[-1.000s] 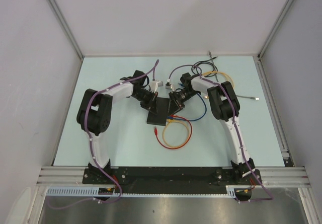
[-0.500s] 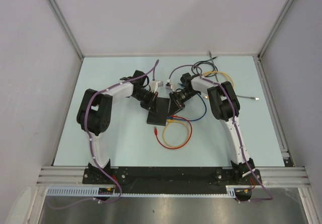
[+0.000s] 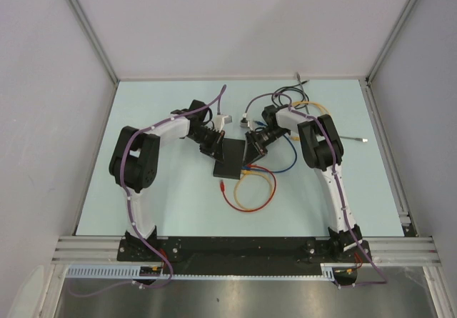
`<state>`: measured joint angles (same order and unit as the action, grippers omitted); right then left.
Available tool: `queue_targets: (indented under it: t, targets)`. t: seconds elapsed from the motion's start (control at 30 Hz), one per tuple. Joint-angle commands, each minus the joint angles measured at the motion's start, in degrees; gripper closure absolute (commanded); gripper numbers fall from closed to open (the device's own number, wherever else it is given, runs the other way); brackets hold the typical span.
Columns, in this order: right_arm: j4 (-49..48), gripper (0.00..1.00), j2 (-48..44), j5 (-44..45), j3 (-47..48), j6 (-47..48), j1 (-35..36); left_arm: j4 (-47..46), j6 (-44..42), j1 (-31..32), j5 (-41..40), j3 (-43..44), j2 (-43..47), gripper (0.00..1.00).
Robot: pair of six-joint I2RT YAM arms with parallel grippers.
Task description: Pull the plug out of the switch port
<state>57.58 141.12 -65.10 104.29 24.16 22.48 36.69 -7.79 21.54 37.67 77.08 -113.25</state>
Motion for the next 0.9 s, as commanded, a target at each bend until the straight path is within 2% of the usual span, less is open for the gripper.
queue_targets:
  t: [0.0, 0.17, 0.2, 0.3, 0.47, 0.57, 0.63, 0.73, 0.8, 0.87]
  targets:
    - [2.8, 0.86, 0.4, 7.5, 1.6, 4.4, -2.5, 0.7, -2.4, 0.2, -6.3, -0.4, -2.5, 1.0]
    - [3.7, 0.86, -0.1, 7.5, -2.4, 6.5, -0.9, 0.7, -2.4, 0.4, -6.1, -0.3, -2.6, 1.0]
    - [6.6, 0.86, 0.0, 7.4, -2.2, 8.3, -0.3, 0.7, -2.4, 0.4, -6.1, -0.3, -2.6, 1.0]
    - [18.5, 0.85, 5.7, 7.2, 8.5, 15.6, 0.4, 0.7, -2.4, 0.6, -6.2, -0.6, -2.6, 1.0]
    - [16.0, 0.85, 6.9, 8.9, 13.5, 15.0, -0.9, 0.7, -2.5, 1.0, -6.2, -0.9, -2.5, 1.0]
    - [17.1, 0.84, 6.4, 9.4, 10.7, 17.0, -1.0, 0.8, -2.5, 1.1, -6.1, -0.8, -2.6, 1.0]
    - [19.8, 0.83, 5.7, 7.8, 5.9, 19.9, -1.0, 0.8, -2.5, 1.3, -6.0, -0.6, -2.5, 1.0]
    - [25.7, 0.85, 5.8, 6.2, 4.1, 24.3, -1.3, 0.8, -2.5, 1.3, -6.1, -0.5, -2.4, 1.0]
    - [26.2, 0.86, 6.0, 5.6, 4.4, 24.3, -2.3, 0.8, -2.6, 1.3, -6.2, -0.5, -2.2, 1.0]
    - [23.2, 0.87, 5.6, 6.1, 5.8, 19.8, -3.8, 0.8, -2.6, 1.4, -6.1, -0.8, -2.3, 1.0]
